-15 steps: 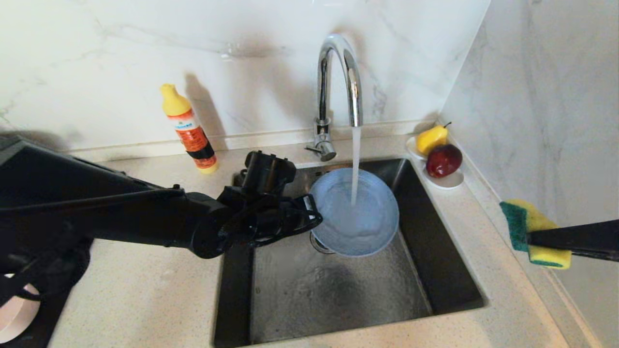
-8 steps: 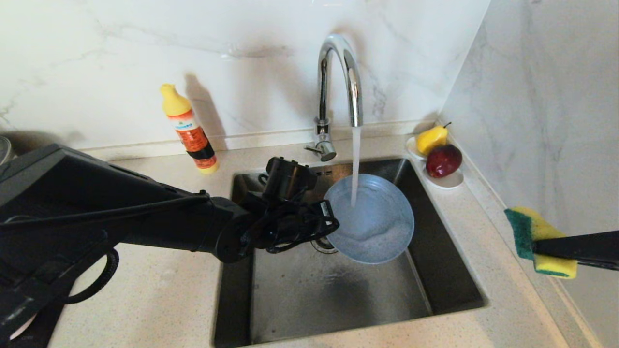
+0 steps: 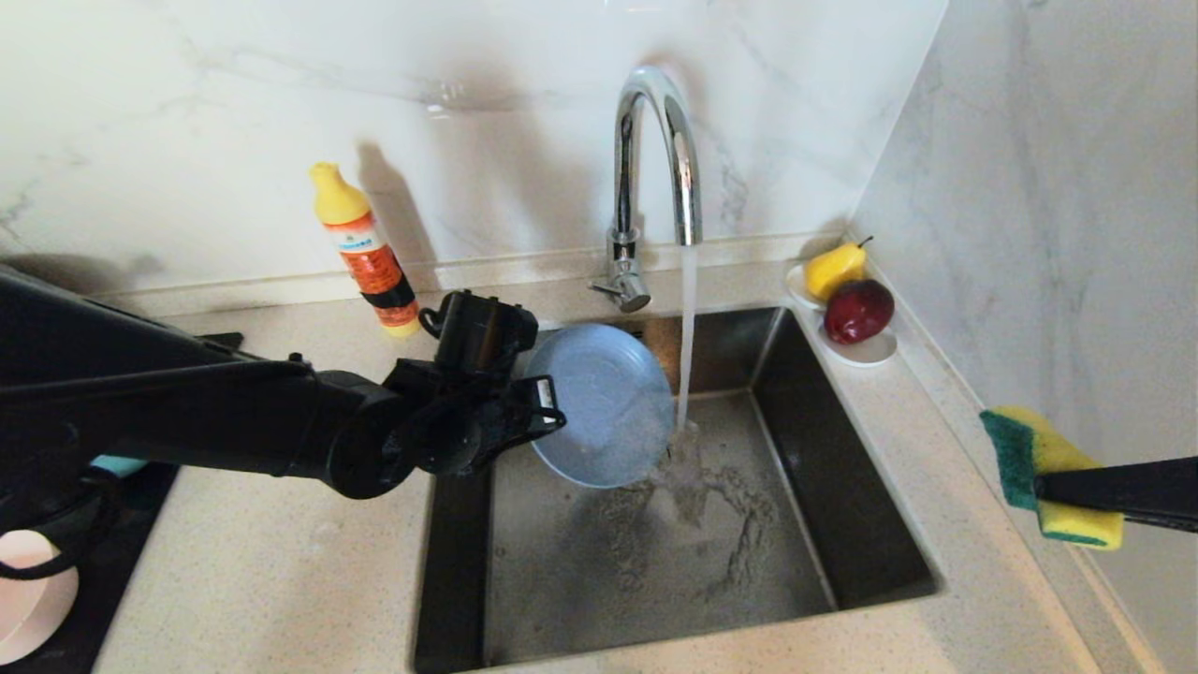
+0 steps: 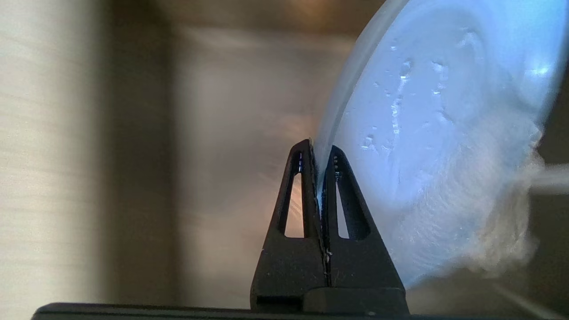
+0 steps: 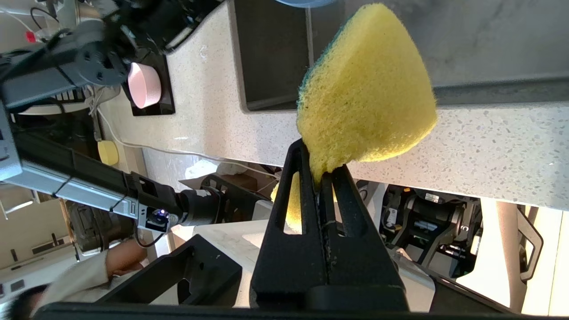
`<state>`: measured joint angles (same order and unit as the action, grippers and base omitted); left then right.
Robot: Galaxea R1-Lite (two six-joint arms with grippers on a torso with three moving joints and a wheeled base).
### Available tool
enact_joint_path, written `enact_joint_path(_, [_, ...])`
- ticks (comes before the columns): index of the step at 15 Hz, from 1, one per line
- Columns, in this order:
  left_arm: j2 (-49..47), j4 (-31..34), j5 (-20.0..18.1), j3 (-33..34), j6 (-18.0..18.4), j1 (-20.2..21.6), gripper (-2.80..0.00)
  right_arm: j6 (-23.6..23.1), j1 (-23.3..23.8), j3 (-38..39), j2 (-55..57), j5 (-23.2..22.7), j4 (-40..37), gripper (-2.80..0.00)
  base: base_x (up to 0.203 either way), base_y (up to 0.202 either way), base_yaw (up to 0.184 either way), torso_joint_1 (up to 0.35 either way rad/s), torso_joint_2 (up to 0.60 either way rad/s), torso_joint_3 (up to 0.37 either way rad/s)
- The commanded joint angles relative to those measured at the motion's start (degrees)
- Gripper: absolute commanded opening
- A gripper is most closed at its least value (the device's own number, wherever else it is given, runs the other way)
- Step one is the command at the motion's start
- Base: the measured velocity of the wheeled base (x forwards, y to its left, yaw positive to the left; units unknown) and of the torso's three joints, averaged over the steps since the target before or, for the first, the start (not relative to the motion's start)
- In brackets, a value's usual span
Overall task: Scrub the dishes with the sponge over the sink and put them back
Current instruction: Rinse the plate
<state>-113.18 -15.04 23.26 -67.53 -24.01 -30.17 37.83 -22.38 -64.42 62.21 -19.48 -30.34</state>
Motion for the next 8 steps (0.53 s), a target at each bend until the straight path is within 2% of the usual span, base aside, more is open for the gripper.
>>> enact_joint_path(1, [2.2, -0.2, 7.9, 0.8, 5.0, 3.2, -2.8, 0.2, 0.0, 0.5, 0.1, -0.1, -0.2, -2.8, 0.0, 0.0, 0.0, 0.0, 0.0, 0.0])
enact_joint_path(3, [2.5, -0.2, 13.9, 0.9, 7.8, 5.1, -2.8, 0.1, -0.3, 1.7, 0.6, -0.1, -0.1, -2.8, 0.0, 0.0, 0.0, 0.0, 0.0, 0.0])
enact_joint_path(4, [3.6, -0.5, 15.3, 1.3, 9.3, 5.6, -2.8, 0.1, -0.4, 1.9, 0.7, -0.1, 0.0, -2.8, 0.0, 0.0, 0.0, 0.0, 0.0, 0.0])
enact_joint_path(8, [6.6, -5.4, 15.9, 3.0, 12.1, 5.7, -2.8, 0.1, -0.5, 1.7, 1.6, -0.8, 0.1, -2.8, 0.0, 0.0, 0.0, 0.0, 0.0, 0.0])
